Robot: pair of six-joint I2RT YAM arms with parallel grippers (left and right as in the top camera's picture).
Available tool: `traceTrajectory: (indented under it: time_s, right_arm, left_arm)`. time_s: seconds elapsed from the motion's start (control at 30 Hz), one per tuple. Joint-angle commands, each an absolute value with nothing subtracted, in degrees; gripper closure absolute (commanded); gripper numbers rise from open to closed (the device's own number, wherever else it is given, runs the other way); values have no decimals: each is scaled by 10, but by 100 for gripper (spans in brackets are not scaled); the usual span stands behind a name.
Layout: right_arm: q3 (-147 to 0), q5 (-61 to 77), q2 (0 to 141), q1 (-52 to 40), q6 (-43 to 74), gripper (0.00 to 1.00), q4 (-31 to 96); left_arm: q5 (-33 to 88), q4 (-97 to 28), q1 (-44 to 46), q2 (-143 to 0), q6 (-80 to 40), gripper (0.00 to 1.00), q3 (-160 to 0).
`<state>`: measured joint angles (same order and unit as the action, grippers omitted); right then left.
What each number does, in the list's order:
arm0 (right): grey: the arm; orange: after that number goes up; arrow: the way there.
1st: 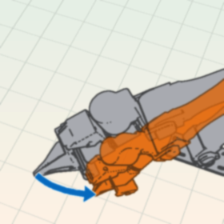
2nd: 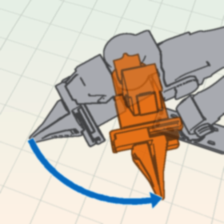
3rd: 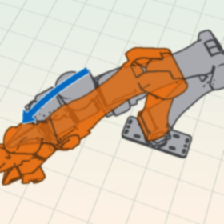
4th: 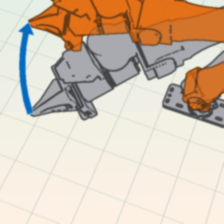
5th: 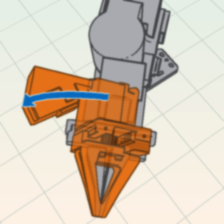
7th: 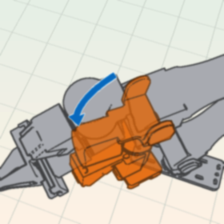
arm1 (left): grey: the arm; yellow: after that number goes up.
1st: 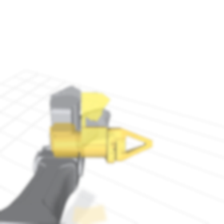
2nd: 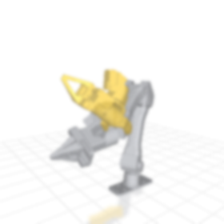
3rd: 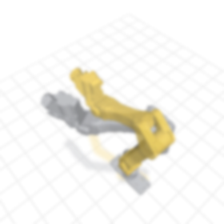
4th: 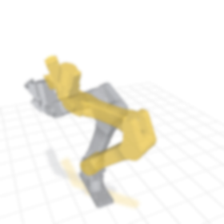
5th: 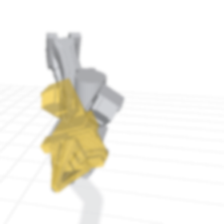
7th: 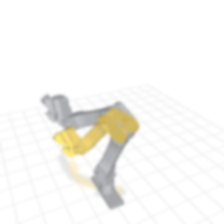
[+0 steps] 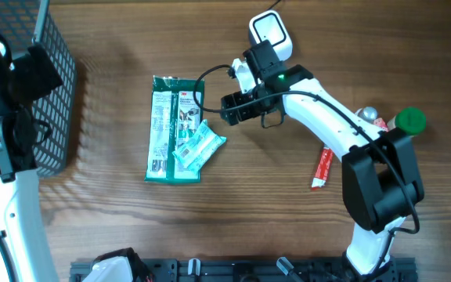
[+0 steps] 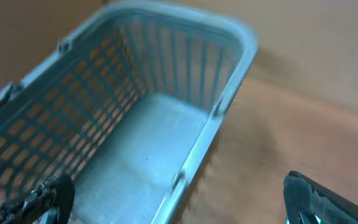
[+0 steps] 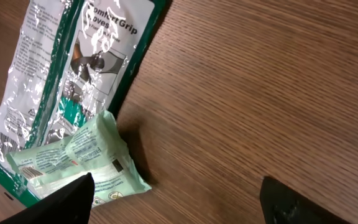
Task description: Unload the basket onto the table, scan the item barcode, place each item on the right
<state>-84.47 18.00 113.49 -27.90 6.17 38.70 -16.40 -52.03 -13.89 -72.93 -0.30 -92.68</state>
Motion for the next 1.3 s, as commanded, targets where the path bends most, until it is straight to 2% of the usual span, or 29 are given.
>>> traceTrajectory:
  time_s: [0.0, 0.03, 0.1, 0.23, 0.43, 0.57, 0.7, 0.73, 0.77, 0.83, 0.97, 1.0, 1.07, 1.17, 1.27]
  right_arm:
    - [-840, 190, 1142, -281, 64, 18, 389]
    - [-840, 199, 1142, -280, 54, 19, 390]
    - [-840, 243, 1142, -276, 16, 19, 396]
    - [-840, 271, 1142, -259, -11, 18, 422]
    - [-840, 306, 1143, -248, -43, 14, 421]
    - [-840, 319, 1146, -248, -43, 14, 421]
    - [-839, 319, 1149, -248, -43, 13, 422]
    - [-839, 321, 1149, -248, -43, 13, 421]
    - [-839, 321, 1149, -248, -43, 13, 420]
    - [-839, 330, 1149, -248, -43, 11, 414]
    - [-839, 347, 1149, -248, -43, 10, 404]
    - [-839, 346, 1149, -248, -43, 10, 401]
    - [-839, 346, 1149, -248, -43, 10, 398]
    - [-839, 347, 1149, -248, -43, 9, 399]
    - [-839, 346, 1149, -248, -43, 9, 398]
  left_arm:
    - [24, -505, -136, -730, -94, 0, -929]
    - [100, -514, -136, -730, -116, 0, -929]
    - [163, -531, -136, -731, -117, 0, -929]
    - [175, -544, -136, -731, -127, 0, -929]
    - [214, -680, -105, -757, -200, 0, -879]
    - [213, -667, -55, -792, -200, 0, -792]
    - [205, -640, -40, -842, -200, 0, -773]
    - [205, -637, -40, -851, -200, 11, -773]
    - [206, -637, -39, -859, -200, 33, -772]
    - [205, -648, -30, -880, -202, 73, -767]
    - [202, -649, 0, -904, -207, 91, -720]
    - [199, -647, 10, -912, -217, 93, -702]
    - [199, -619, 32, -922, -233, 91, -665]
    - [190, -578, 59, -923, -263, 70, -625]
    - [179, -555, 77, -923, -280, 66, -608]
